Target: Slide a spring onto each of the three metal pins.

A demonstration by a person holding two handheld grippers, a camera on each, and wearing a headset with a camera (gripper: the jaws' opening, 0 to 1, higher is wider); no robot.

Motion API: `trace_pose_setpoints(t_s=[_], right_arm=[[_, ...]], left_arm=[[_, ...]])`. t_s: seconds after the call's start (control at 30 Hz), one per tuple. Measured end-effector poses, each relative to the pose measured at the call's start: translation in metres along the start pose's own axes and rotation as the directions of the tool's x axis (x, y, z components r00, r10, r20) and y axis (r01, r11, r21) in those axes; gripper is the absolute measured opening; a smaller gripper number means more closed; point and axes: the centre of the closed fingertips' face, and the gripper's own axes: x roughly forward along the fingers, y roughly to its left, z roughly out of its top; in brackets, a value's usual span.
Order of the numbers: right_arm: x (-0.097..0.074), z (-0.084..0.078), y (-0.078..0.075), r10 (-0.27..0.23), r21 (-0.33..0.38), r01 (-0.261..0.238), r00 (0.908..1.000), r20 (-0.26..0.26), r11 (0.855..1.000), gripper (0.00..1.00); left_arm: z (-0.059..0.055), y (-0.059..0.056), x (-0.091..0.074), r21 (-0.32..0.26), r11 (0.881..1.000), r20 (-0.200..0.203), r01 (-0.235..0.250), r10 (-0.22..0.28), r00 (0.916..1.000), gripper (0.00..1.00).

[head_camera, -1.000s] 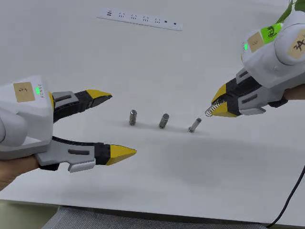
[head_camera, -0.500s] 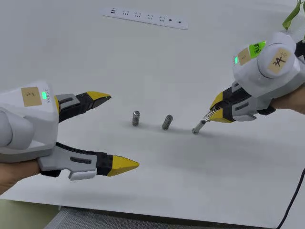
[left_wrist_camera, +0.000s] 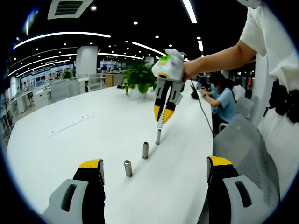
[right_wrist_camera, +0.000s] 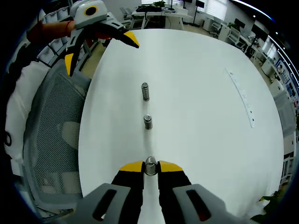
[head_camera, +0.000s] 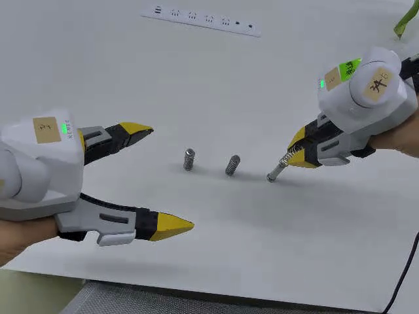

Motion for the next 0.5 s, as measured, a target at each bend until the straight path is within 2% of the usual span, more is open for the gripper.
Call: trace_pose_setpoints(t_s=[0.5], right_arm=[[0.007, -0.0028, -0.0012, 0.007, 0.0, -0.007, 0.9999, -0.01, 1.0, 0.12]], left_arm=[[0.0016, -0.0018, 0.0023, -0.009, 1.0, 0.005, 0.005, -0.005, 1.0, 0.92]])
